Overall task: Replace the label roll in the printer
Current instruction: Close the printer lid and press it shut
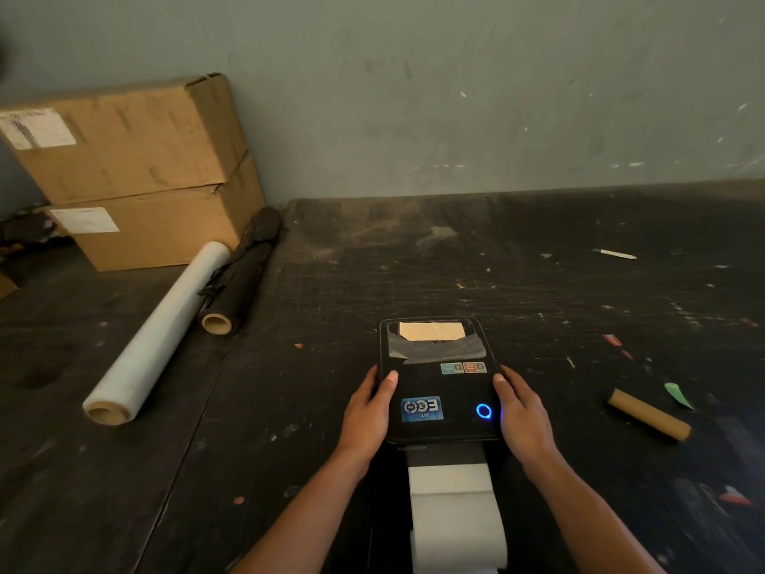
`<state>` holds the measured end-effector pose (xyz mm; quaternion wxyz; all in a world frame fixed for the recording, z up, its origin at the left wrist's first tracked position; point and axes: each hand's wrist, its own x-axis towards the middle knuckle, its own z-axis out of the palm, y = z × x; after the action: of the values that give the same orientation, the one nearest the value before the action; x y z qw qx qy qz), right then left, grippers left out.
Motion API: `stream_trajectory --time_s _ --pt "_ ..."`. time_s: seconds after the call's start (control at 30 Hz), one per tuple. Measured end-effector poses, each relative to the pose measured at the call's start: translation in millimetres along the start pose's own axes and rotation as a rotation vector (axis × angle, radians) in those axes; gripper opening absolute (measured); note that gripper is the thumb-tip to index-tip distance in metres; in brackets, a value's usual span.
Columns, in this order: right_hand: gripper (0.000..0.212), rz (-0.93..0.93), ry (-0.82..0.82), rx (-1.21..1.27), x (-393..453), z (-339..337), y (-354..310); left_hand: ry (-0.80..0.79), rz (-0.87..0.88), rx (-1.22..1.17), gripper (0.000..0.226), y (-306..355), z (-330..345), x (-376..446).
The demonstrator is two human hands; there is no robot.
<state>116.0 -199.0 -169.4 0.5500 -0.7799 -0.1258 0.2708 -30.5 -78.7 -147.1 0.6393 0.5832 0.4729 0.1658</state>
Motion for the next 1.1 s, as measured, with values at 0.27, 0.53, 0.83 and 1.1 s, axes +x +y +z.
stream_trajectory --time_s 0.27,0.53,0.83,1.1 --pt "0.047 -0.006 0.001 -0.005 0.1 -0.3 0.3 0.0 -0.002 -0.003 0.062 -0.4 0.1 -0.1" --pt "0.047 -0.012 -0.003 -0.01 0.4 -0.5 0.5 0.003 -0.015 0.001 0.061 -0.5 0.4 1.3" --pt "0.047 -0.006 -0.002 -0.02 3.0 -0.7 2.2 -0.014 -0.018 -0.021 0.061 -1.3 -0.1 1.6" --pt "0.048 -0.005 -0.003 -0.033 2.6 -0.6 2.1 -0.006 -0.013 -0.009 0.061 -2.3 0.7 3.1"
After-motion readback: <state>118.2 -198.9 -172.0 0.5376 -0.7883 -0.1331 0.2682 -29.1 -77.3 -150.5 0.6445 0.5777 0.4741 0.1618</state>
